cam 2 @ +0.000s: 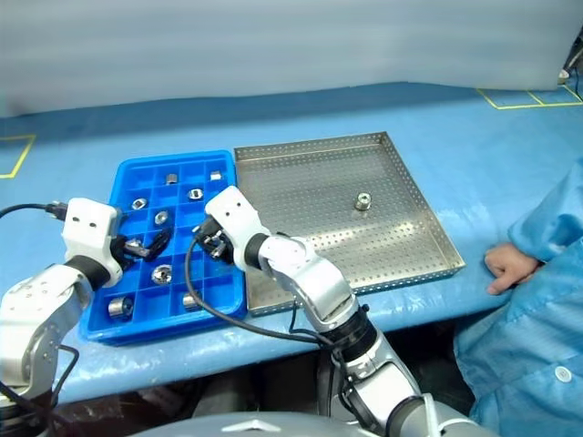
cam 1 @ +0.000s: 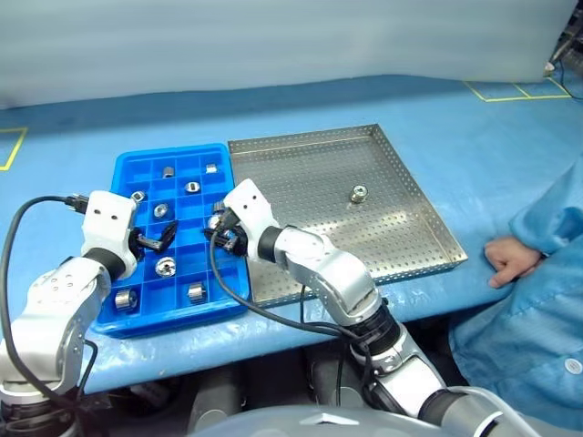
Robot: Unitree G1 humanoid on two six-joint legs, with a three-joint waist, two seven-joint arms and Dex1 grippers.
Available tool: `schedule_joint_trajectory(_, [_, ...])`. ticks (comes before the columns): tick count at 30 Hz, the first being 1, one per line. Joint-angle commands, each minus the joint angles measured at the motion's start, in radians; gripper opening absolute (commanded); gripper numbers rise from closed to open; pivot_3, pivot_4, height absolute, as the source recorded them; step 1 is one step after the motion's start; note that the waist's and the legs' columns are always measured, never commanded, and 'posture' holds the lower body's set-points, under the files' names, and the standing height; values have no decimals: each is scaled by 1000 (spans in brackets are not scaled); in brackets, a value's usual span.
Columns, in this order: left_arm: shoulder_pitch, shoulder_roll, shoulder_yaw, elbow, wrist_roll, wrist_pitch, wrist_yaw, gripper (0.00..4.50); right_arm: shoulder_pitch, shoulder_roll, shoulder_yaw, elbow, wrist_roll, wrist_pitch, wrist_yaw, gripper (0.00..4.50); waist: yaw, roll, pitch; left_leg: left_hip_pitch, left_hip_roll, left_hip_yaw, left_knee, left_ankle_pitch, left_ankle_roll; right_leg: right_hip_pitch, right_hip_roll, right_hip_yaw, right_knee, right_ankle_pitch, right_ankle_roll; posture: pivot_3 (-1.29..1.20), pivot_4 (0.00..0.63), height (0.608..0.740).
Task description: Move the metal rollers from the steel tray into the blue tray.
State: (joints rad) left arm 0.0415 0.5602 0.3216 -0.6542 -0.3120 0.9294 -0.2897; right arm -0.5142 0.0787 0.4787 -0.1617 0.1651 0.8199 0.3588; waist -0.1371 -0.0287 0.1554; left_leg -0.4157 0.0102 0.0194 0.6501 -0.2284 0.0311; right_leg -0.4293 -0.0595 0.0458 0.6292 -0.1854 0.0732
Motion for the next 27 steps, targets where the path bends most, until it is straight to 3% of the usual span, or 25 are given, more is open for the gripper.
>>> schedule_joint_trajectory(1, [35, -3, 29, -67, 6, -6, 8, 4500, -8, 2, 9, -17, 2, -26, 20, 1715, 15, 0, 0, 0, 0, 0, 0, 0, 0, 0, 0, 0, 0, 0, 0, -37, 150, 740])
schedule_joint_trajectory(13, [61, -15, 45, -83, -1, -1, 23, 4500, 7, -21, 25, 73, -44, -29, 11, 1715, 70, -1, 0, 1, 1, 0, -1, 1, -2, 0, 0, -3, 0, -3, -8, -25, 150, 740])
schedule_joint_trajectory(21, [35, -12, 19, -53, 0, -11, 20, 4500, 22, -29, -3, 67, -72, -28, -24, 4331, 70, -1, 0, 1, 1, -1, 0, 1, -2, 1, 0, -3, 0, -3, -8, -65, 150, 740])
schedule_joint_trajectory(27, [-39, -36, -49, -15, -18, -32, 1, 4500, 39, -33, -92, -71, -42, -36, -47, 4331, 67, -1, 0, 1, 0, -1, 1, 1, -2, 2, 0, -4, 0, -3, -7, -110, 150, 740])
